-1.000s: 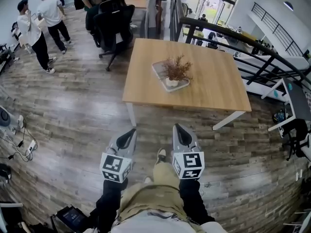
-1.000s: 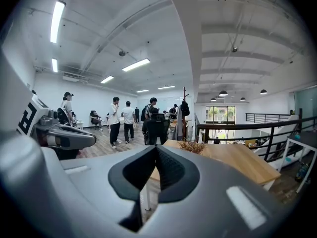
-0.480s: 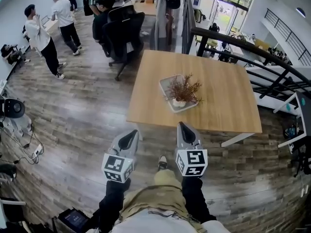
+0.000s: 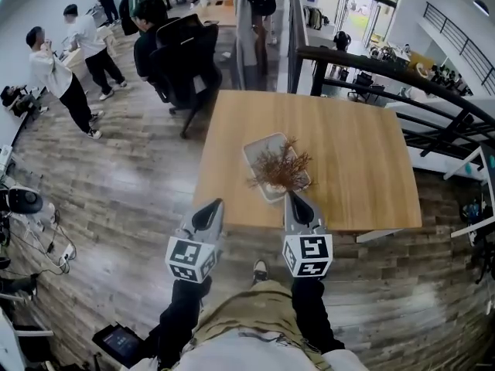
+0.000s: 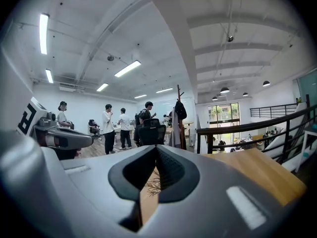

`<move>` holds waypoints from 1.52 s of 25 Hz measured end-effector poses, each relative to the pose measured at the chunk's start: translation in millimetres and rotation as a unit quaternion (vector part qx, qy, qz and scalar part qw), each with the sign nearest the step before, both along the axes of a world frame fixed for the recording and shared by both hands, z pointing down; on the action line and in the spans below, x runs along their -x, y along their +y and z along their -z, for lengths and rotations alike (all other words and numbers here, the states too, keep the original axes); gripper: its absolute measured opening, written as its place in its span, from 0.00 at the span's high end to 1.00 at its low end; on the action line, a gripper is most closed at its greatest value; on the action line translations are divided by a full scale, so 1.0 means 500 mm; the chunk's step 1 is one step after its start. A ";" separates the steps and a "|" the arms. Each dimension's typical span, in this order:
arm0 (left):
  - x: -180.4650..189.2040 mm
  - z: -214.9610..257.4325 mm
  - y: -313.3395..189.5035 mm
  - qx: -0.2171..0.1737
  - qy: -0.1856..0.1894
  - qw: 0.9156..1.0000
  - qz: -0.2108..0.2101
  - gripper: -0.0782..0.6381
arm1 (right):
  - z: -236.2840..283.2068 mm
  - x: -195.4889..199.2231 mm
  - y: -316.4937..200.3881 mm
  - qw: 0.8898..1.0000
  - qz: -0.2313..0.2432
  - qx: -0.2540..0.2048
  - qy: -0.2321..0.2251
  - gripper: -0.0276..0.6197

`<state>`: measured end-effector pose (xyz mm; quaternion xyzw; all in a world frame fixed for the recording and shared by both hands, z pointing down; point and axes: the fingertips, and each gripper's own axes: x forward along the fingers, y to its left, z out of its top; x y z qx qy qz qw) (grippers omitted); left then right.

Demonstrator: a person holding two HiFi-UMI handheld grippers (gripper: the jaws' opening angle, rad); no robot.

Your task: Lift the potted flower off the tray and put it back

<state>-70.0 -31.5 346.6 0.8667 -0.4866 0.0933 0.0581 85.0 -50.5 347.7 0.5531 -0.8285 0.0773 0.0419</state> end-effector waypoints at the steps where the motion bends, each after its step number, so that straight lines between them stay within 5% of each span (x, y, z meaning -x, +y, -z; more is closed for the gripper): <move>1: -0.008 -0.005 -0.019 0.003 -0.003 1.000 0.000 0.89 | -0.005 -0.009 -0.015 1.000 0.000 0.003 -0.003 0.95; 14: -0.113 -0.087 -0.174 0.051 -0.018 0.998 -0.022 0.89 | -0.107 -0.091 -0.128 0.998 0.002 0.055 -0.031 0.95; 38: -0.068 -0.365 -0.212 0.183 -0.029 0.982 -0.024 0.89 | -0.449 -0.017 -0.166 0.978 0.012 0.206 0.028 0.95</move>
